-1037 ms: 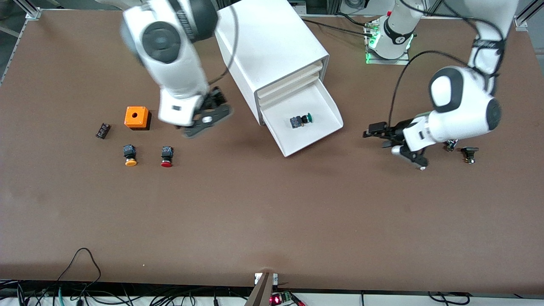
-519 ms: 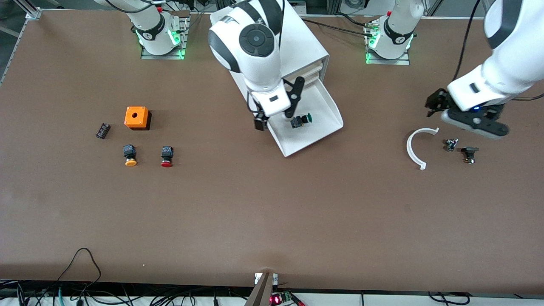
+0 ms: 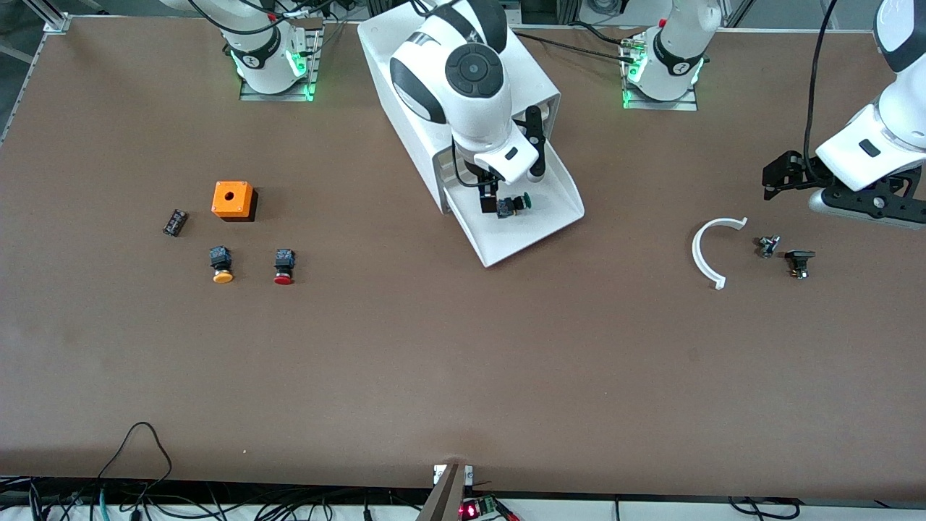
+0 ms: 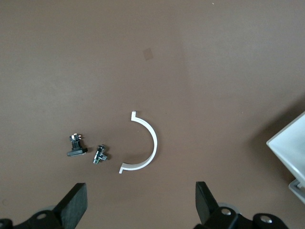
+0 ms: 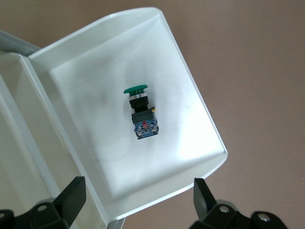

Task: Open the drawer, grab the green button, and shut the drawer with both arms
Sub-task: 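Lower the right gripper into the drawer and grasp the green button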

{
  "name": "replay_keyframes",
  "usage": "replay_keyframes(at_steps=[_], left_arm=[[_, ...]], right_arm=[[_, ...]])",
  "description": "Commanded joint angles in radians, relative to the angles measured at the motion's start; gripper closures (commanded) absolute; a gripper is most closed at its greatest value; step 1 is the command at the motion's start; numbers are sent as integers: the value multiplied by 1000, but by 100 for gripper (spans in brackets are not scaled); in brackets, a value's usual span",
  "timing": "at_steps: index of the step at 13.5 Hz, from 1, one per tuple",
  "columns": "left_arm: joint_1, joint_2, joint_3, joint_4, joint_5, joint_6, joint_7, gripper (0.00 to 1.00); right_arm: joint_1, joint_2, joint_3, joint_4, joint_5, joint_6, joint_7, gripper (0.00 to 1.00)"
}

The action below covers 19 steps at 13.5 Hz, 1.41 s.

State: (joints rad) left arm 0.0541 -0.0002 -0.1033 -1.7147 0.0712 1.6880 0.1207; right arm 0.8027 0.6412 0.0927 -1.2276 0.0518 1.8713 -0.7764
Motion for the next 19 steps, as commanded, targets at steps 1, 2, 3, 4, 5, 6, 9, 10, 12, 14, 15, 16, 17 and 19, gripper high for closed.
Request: replay_keyframes(at_steps=[1, 2, 3, 4, 5, 6, 9, 10, 12, 14, 15, 16, 17, 19], left_arm=[[-11, 22, 2, 40, 1, -18, -46, 0], [-10, 25, 4, 40, -17, -17, -47, 0], [-7, 26, 5, 38, -46, -16, -47, 0], [-2, 28, 7, 38, -62, -16, -47, 0], [-2, 28, 7, 38, -63, -16, -47, 0], [-2, 28, 7, 38, -62, -16, -46, 0], [0, 28, 7, 38, -64, -16, -44, 0], [0, 28, 7, 38, -63, -16, -44, 0], [1, 28, 7, 38, -63, -16, -46, 0], [1, 29, 7, 38, -65, -16, -46, 0], [3, 29, 7, 38, -65, -16, -46, 0], [1, 29, 7, 38, -65, -16, -46, 0], [1, 29, 7, 38, -65, -16, -46, 0], [3, 29, 7, 38, -65, -17, -47, 0]], right_arm=[[6, 40, 48, 39, -81, -11, -21, 0], [6, 52, 51, 39, -87, -8, -18, 0], [9, 70, 51, 40, -89, 3, -18, 0], [9, 81, 51, 39, -95, 29, -18, 0], [9, 101, 53, 39, -110, 52, -20, 0], [9, 115, 52, 39, -115, 77, -18, 0], [1, 155, 48, 39, -118, 155, -20, 0], [0, 164, 48, 37, -119, 179, -20, 0], [0, 182, 50, 39, -130, 216, -18, 0], [3, 187, 50, 34, -130, 215, -17, 0], [3, 187, 50, 31, -130, 215, -17, 0], [3, 187, 50, 31, -130, 215, -17, 0], [4, 187, 50, 30, -130, 215, -15, 0], [9, 187, 50, 19, -132, 215, -14, 0]])
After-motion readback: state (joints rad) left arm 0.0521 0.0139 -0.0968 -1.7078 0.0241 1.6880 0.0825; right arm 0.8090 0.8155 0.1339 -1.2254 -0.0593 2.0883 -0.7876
